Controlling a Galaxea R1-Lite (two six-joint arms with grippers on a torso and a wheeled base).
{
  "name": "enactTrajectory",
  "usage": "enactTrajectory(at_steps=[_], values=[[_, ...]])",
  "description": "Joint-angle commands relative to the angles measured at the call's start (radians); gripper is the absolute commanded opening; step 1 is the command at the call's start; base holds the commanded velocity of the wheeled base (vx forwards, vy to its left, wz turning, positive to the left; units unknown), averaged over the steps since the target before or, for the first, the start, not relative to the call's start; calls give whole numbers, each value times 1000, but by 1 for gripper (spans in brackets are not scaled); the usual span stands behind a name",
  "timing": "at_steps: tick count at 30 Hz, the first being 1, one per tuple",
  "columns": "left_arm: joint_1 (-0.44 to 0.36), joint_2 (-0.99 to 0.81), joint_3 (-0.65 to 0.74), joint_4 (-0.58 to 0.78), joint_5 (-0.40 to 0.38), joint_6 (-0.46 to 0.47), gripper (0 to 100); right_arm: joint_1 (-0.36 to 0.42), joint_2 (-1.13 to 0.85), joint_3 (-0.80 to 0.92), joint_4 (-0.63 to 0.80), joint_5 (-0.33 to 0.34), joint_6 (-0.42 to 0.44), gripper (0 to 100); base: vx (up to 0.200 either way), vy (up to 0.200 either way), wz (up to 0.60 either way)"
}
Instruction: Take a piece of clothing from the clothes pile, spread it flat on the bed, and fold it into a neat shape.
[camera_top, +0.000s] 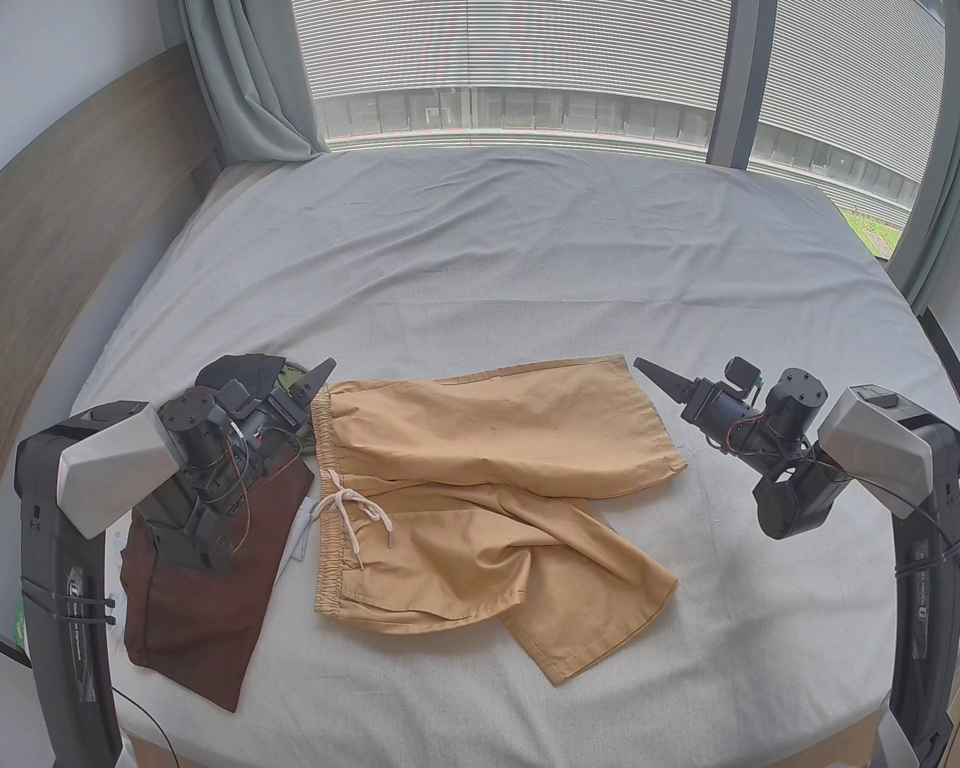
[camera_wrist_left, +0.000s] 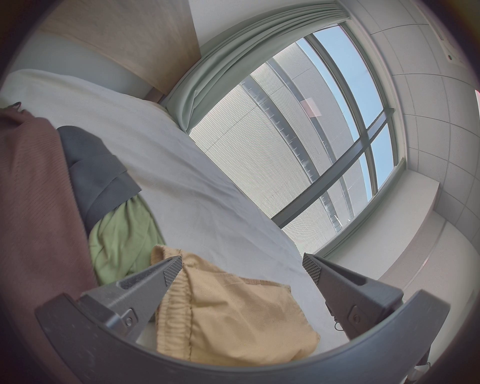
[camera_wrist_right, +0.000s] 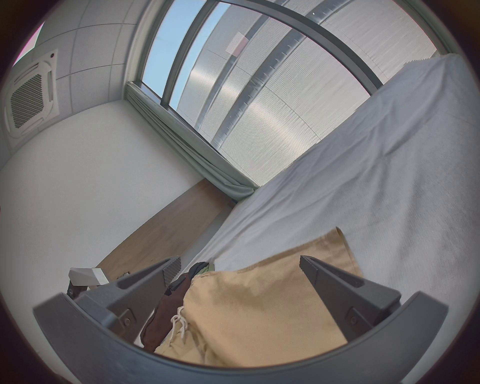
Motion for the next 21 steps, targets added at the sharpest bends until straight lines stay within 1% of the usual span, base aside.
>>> enactTrajectory(at_steps=[1,5,6,7,8,14,15,17,18,19,21], values=[[4,-64,122,-1,-5,6,100,17,-143,188,-16,1,-8,100,0,0,0],[4,-152,240,-1,-11,40,100,35,-226,311,-16,4,-18,100,0,0,0],[7,-193,289,-1,-31,54,100,45,-251,348,-16,4,-25,100,0,0,0],[7,-193,289,-1,-31,54,100,45,-254,351,-16,4,-25,100,0,0,0],[10,-248,360,-1,-73,62,100,54,-289,397,-14,2,-39,100,0,0,0],[55,-396,518,-1,-202,65,100,83,-387,523,-14,1,-53,100,0,0,0],[61,-408,529,-1,-214,65,100,86,-396,533,-14,1,-53,100,0,0,0],[79,-448,549,-1,-268,66,100,91,-426,572,-14,-2,-53,100,0,0,0],[81,-448,549,-1,-269,66,100,92,-430,576,-16,-2,-54,100,0,0,0],[101,-469,550,-1,-298,68,100,103,-450,606,-14,-2,-65,100,0,0,0],[113,-485,553,-1,-315,68,100,112,-469,630,-14,-2,-74,100,0,0,0]])
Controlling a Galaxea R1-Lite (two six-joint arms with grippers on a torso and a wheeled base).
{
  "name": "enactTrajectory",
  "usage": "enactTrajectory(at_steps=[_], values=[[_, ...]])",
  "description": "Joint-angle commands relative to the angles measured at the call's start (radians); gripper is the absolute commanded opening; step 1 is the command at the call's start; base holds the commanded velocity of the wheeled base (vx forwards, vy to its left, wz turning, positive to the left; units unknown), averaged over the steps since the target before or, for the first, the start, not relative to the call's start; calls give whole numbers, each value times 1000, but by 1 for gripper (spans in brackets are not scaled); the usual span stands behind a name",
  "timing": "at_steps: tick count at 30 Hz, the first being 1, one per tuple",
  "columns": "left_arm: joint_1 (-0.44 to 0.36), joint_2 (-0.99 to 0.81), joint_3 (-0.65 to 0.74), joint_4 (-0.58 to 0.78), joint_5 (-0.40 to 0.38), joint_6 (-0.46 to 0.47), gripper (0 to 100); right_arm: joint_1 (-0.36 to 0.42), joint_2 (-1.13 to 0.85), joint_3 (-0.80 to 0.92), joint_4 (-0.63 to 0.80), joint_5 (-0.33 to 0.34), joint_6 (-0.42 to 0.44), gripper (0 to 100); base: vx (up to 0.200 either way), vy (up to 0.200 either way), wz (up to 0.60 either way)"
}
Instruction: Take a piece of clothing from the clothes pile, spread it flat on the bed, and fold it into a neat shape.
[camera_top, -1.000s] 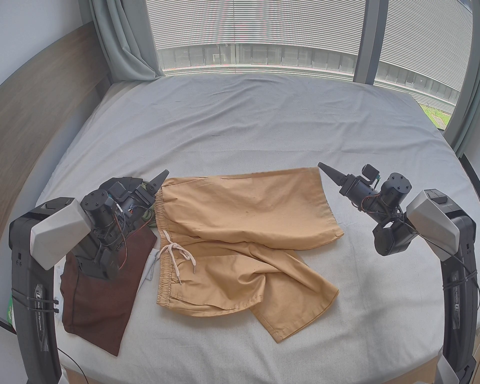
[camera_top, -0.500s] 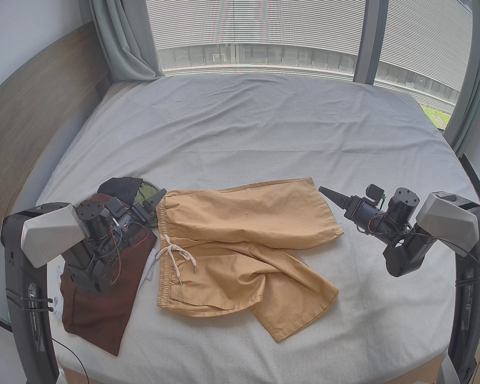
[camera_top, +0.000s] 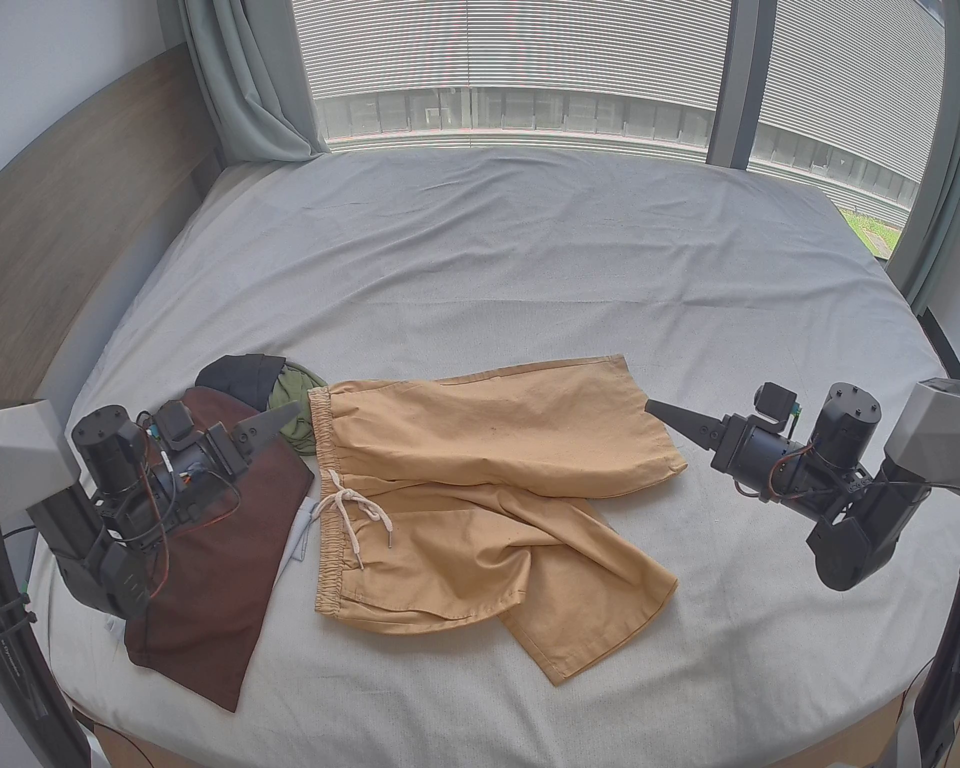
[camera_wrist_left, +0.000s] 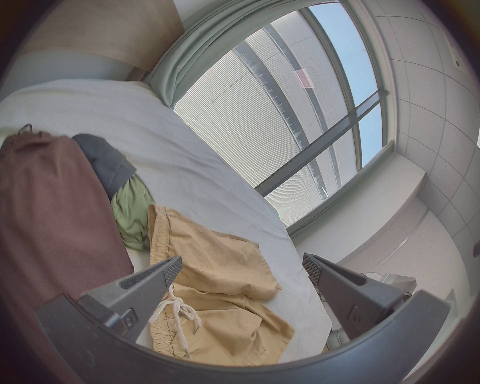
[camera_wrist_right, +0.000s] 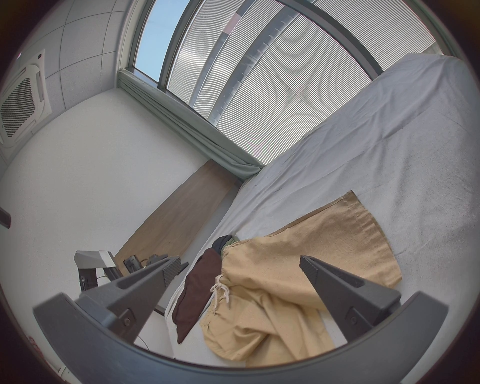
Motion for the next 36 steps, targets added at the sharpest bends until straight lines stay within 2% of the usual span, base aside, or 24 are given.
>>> enactTrajectory(at_steps=[1,6,9,12,14,22,30,36], values=[[50,-130,43,-1,-53,3,100,35,-117,99,0,-1,-18,100,0,0,0],[54,-151,98,-1,-106,29,100,41,-157,160,0,2,-31,100,0,0,0],[54,-148,161,-1,-172,174,100,42,-169,208,0,5,-38,100,0,0,0],[57,-148,219,-1,-263,266,100,42,-173,228,0,8,-38,100,0,0,0],[62,-148,232,1,-292,301,100,44,-176,240,2,8,-38,100,0,0,0],[51,-131,285,1,-292,367,100,73,-182,303,4,5,-40,100,0,0,0],[63,-45,298,1,-290,525,100,72,-174,380,4,7,-69,100,0,0,0],[63,-19,312,1,-292,574,100,73,-174,429,4,8,-110,100,0,0,0]])
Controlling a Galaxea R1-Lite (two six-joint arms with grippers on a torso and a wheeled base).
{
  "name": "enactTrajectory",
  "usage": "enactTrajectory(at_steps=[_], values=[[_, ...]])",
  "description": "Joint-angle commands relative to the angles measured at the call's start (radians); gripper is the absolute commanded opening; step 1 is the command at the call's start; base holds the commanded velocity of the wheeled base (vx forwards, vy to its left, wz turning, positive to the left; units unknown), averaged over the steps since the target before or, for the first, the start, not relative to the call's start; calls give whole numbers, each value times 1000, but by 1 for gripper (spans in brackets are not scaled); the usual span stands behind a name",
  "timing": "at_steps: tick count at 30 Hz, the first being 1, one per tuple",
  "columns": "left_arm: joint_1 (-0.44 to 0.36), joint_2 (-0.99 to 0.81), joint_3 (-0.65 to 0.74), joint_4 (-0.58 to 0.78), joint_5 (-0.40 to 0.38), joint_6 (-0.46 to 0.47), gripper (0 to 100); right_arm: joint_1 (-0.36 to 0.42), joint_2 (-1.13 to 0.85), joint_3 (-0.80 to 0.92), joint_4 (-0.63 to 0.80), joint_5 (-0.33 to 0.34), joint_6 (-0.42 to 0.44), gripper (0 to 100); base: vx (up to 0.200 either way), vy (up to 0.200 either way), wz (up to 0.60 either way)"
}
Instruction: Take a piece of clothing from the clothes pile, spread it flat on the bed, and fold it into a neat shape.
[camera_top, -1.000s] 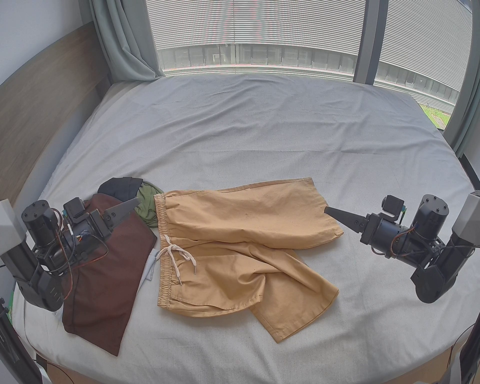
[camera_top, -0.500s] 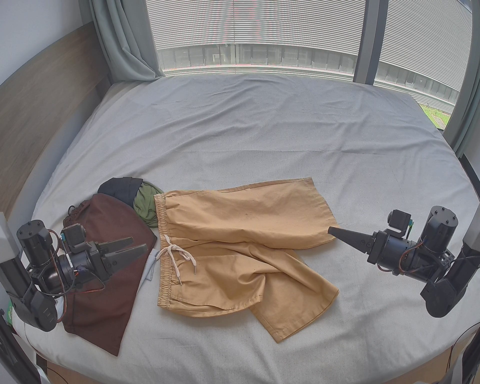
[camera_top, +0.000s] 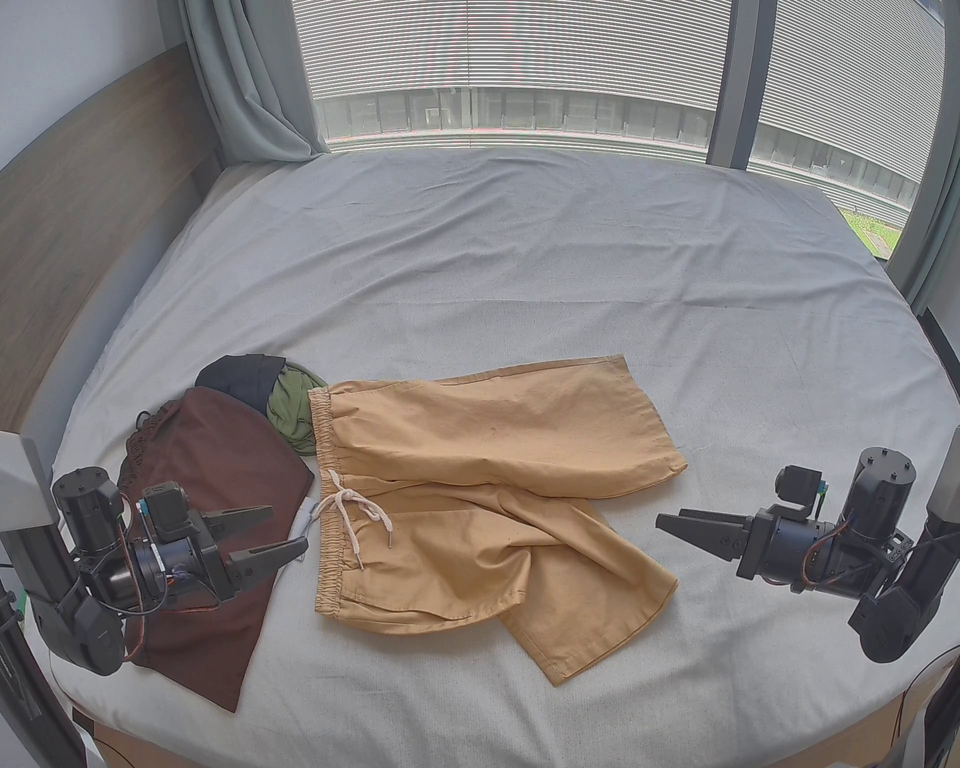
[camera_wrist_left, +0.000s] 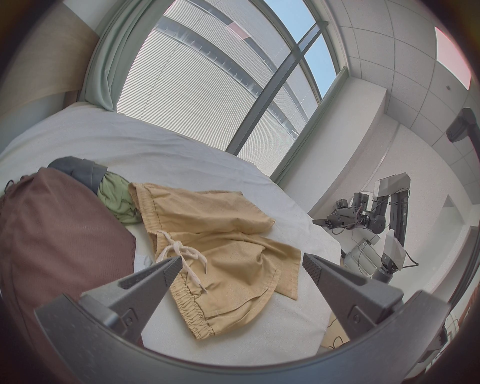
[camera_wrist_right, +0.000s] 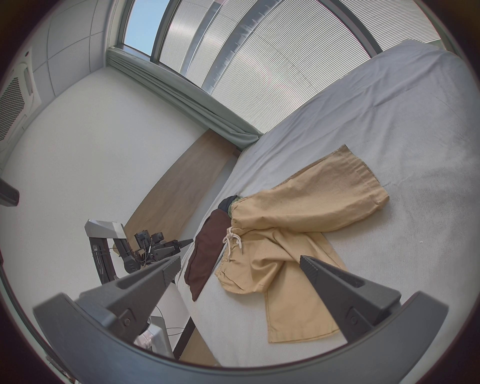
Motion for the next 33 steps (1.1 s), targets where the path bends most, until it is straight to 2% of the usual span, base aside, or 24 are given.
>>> enactTrajectory(at_steps=[1,33], values=[[2,38,9,0,0,3,100,1,5,27,-1,1,-3,100,0,0,0],[2,57,11,0,0,7,100,-14,161,96,-2,-23,0,100,0,0,0]])
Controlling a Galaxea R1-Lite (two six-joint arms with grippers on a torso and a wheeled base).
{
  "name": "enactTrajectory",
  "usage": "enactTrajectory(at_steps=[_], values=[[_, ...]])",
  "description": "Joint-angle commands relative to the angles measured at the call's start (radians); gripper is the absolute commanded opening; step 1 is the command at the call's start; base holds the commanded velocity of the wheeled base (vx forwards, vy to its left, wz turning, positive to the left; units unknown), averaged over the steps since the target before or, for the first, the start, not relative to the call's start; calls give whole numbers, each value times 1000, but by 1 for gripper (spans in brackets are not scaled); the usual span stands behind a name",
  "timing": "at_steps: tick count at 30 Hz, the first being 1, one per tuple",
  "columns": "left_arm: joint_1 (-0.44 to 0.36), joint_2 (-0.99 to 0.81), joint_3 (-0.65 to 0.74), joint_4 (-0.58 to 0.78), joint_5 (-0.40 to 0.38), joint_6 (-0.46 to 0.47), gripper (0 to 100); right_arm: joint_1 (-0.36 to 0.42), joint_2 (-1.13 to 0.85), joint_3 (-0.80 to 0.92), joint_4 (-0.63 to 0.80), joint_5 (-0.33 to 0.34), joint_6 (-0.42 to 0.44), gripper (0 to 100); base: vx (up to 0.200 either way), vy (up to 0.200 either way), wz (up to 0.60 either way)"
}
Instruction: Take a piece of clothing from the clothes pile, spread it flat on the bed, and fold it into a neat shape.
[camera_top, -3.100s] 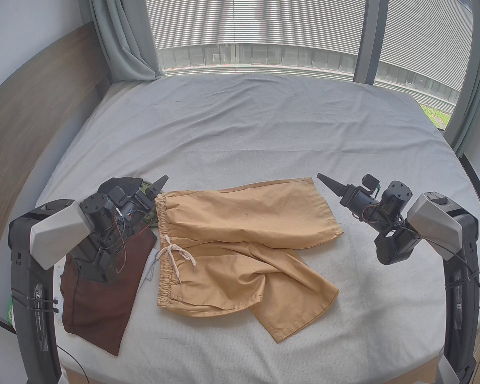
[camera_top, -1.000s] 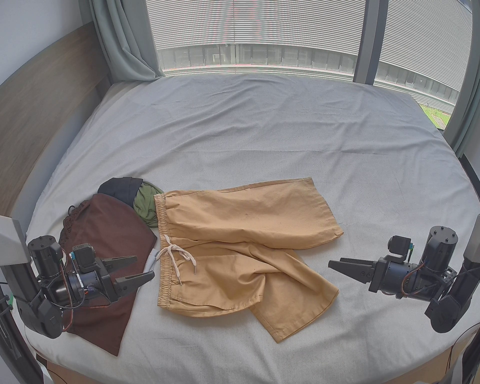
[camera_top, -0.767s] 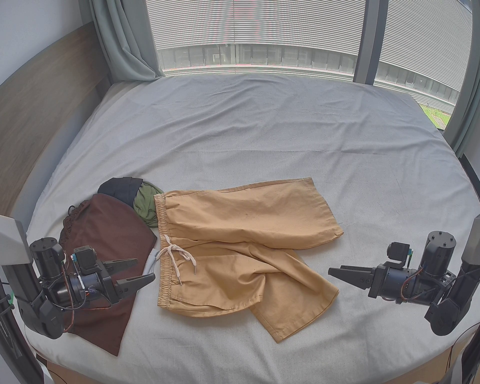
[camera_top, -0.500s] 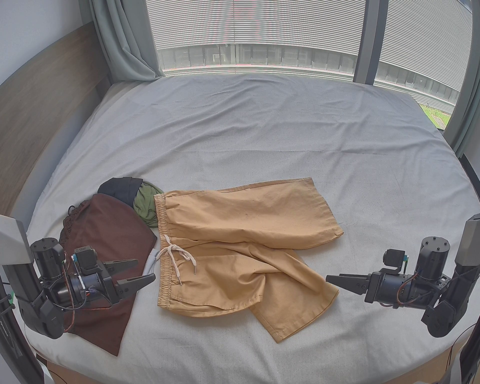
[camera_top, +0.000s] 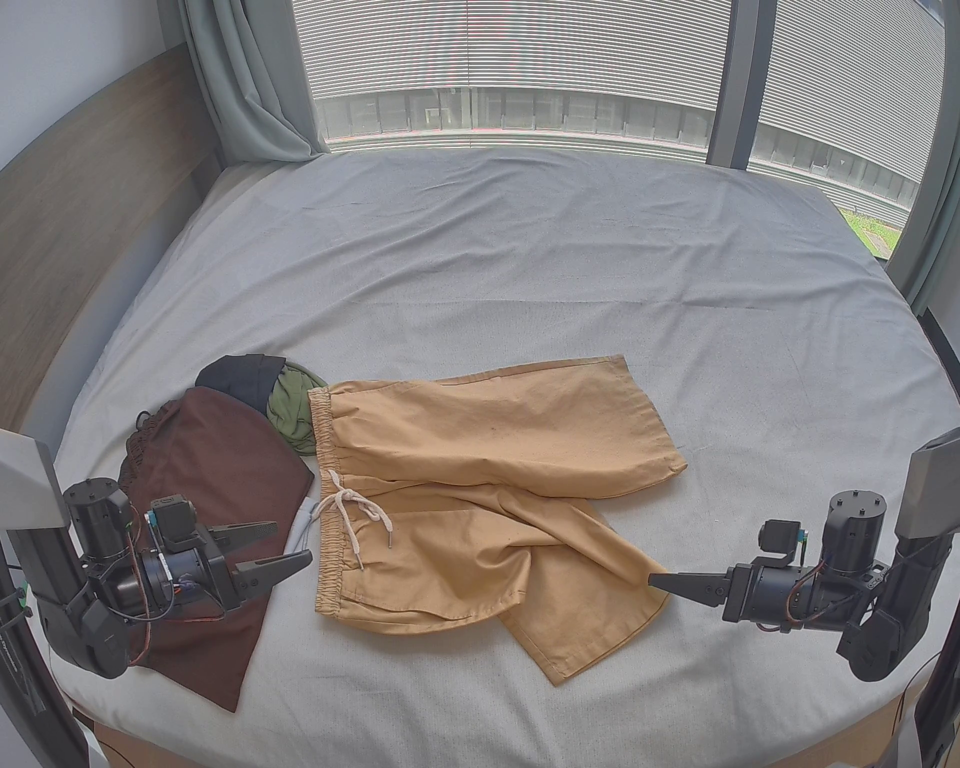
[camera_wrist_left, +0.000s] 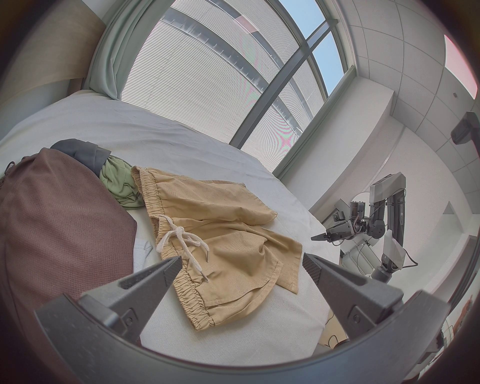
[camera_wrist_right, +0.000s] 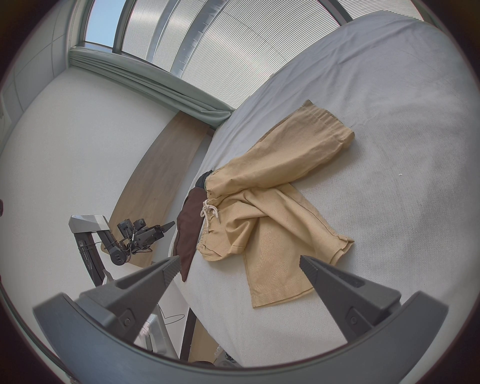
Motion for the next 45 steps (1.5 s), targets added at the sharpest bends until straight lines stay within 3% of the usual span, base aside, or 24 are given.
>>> enactTrajectory(at_steps=[1,19,31,40,45], values=[[-1,3,0,0,0,-1,100,-3,36,7,0,1,0,100,0,0,0],[-5,3,0,0,0,3,100,-53,177,4,-2,-7,2,100,0,0,0],[-5,3,-3,0,0,12,100,-47,286,-101,-2,-38,12,100,0,0,0],[-7,2,-3,0,0,15,100,-23,307,-178,-3,-56,115,100,0,0,0],[-7,3,-3,0,0,15,100,-15,304,-230,-3,-110,155,100,0,0,0]])
